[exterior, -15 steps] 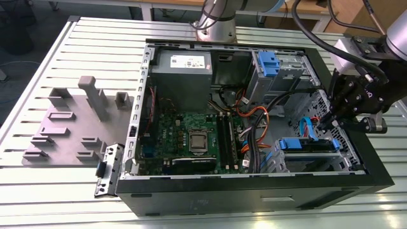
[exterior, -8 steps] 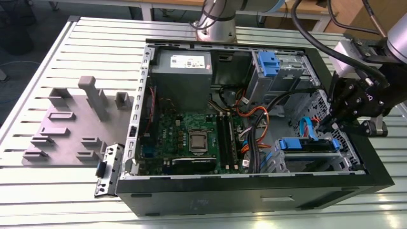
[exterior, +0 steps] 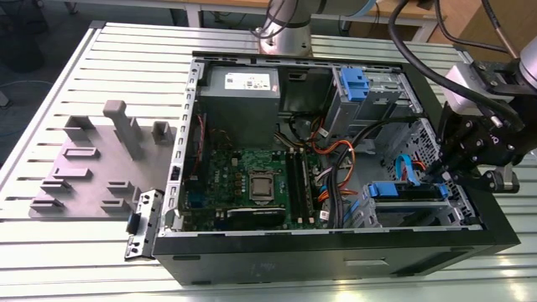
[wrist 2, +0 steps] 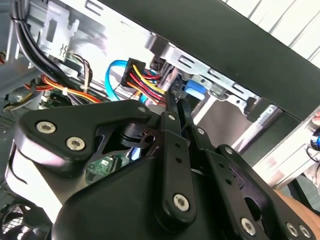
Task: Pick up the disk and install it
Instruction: 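Insert the second disk wire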
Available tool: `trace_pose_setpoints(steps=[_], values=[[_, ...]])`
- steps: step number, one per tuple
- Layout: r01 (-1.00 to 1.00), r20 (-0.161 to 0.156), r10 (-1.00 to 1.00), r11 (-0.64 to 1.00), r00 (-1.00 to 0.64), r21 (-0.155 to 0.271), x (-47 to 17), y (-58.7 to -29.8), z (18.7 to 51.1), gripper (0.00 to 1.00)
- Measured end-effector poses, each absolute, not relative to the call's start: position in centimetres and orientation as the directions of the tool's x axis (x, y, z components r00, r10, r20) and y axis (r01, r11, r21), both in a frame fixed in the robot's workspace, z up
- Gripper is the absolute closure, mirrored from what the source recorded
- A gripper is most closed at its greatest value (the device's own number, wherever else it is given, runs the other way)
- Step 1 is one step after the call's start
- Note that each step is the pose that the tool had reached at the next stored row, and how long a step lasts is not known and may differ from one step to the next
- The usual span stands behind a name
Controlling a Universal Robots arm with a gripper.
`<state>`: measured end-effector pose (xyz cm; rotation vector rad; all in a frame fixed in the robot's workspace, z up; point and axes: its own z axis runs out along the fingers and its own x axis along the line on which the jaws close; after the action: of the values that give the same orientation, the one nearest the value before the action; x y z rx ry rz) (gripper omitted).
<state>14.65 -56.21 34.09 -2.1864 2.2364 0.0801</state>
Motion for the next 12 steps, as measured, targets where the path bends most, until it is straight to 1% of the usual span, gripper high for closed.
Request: trace_pose_setpoints(steps=[6,12], values=[[-0.999,-0.045,-0.999,0.022,-0.023,0.028,14.64,-56.87,34.09,0.84],[-0.999,-0.045,-0.999,0.022,-0.023,0.028,14.64,-56.94,34.06,0.84]])
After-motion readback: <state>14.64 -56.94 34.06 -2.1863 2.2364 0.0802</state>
